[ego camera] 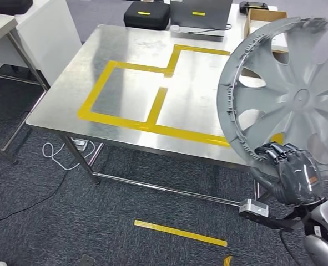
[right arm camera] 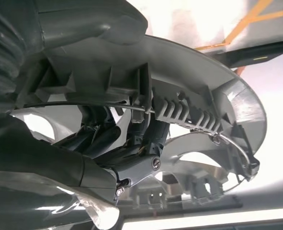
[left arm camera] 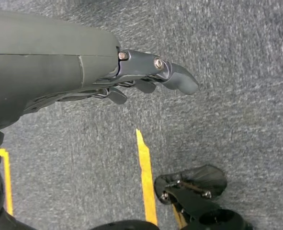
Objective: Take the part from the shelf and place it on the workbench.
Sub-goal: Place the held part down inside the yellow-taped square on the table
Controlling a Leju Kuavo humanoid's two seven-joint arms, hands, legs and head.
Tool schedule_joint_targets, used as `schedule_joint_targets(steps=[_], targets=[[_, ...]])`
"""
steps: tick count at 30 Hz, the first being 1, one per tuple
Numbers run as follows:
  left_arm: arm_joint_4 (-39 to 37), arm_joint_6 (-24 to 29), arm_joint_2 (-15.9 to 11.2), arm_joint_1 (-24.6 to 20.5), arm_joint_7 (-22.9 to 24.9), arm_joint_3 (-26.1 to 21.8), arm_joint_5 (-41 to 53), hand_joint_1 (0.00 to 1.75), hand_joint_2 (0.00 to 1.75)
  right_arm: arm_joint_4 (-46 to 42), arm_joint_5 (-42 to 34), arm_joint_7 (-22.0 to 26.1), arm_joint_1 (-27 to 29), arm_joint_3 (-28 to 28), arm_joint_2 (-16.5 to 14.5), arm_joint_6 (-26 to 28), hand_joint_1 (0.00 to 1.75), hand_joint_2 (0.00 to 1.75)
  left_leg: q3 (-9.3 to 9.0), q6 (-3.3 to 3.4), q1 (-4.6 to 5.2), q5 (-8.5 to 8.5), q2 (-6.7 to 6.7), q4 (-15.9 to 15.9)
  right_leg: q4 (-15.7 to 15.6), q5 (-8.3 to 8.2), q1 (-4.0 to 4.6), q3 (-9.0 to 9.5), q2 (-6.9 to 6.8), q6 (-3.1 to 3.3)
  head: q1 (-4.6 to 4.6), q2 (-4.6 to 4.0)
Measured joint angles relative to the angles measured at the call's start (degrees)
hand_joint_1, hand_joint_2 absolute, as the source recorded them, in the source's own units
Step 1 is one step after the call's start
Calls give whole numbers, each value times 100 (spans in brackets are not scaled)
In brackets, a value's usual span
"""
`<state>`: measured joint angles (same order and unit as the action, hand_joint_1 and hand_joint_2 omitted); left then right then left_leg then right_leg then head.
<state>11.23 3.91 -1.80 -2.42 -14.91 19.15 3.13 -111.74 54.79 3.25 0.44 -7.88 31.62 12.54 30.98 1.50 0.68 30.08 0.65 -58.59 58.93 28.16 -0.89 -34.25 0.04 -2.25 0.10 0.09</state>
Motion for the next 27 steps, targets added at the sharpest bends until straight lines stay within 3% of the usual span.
schedule_joint_targets(steps=[3,6,7,8,9,11,12,14,18,20,22,23,24,27], targets=[[0,0,1,-9,0,0,2,0,175,1,-4,-4,-1,-1,0,-1,175,175,64,-91,-10,141,-15,-188,-23,42,-33,53,-1,98,-20,0],[0,5,9,-14,0,-1,13,0,175,1,1,0,-11,-8,-1,-3,175,175,638,-173,-43,534,-23,-1261,-35,116,-42,140,-14,163,-36,0],[0,12,9,-6,-1,-1,23,0,175,2,4,0,-11,-16,-1,-4,175,175,836,-179,-51,591,-24,-1575,-35,145,-40,177,-13,166,-36,0],[0,19,9,3,-1,0,33,0,175,2,6,0,-12,-27,-1,-5,175,175,946,-174,-54,527,-24,-1691,-35,176,-38,220,-8,164,-36,0],[0,26,8,8,-2,0,44,0,175,3,6,-4,-11,-39,-2,-5,175,175,953,-156,-52,341,-24,-1577,-35,212,-36,273,-3,160,-37,0],[0,39,-2,8,-6,0,52,0,175,3,7,-11,-14,-56,-1,-7,175,175,743,-80,-33,-181,-23,-894,-42,292,-32,373,3,138,-34,0],[-1,45,-10,6,-9,0,55,0,175,4,7,-14,-24,-64,-1,-11,175,175,617,-35,-14,-344,-25,-565,-47,330,-24,418,8,114,-32,0],[-3,53,-29,-4,-16,-1,61,0,175,8,11,-15,-45,-83,-2,-38,175,175,464,30,20,-363,-32,-201,-59,358,-20,453,11,49,-32,0],[-4,54,-33,-17,-14,-2,150,0,175,96,36,-10,-204,-202,-10,-394,175,175,286,100,-8,-325,-29,17,50,376,-23,454,6,-81,-16,0],[-2,58,-25,-66,12,2,221,0,175,338,119,-39,-551,-416,-88,-684,175,175,218,117,-30,-329,-38,72,548,627,-25,160,0,-96,22,0],[1,68,-2,-149,43,9,284,0,175,687,202,-127,-977,-739,-231,-883,175,175,214,125,-27,-313,-53,73,1228,850,-27,-288,-4,-123,40,0],[4,71,15,-184,51,13,315,0,175,853,217,-178,-1152,-900,-299,-947,175,175,205,129,-23,-300,-54,72,1397,842,-27,-441,-4,-129,40,0],[7,71,32,-211,57,19,341,0,175,1004,221,-219,-1302,-1044,-356,-998,175,175,187,130,-22,-285,-48,70,1362,717,-27,-497,-5,-134,40,0],[14,57,74,-233,64,46,409,0,175,1418,222,-270,-1647,-1374,-477,-1079,175,175,123,88,-24,-227,-16,54,391,39,-19,-218,-10,-119,43,0]])
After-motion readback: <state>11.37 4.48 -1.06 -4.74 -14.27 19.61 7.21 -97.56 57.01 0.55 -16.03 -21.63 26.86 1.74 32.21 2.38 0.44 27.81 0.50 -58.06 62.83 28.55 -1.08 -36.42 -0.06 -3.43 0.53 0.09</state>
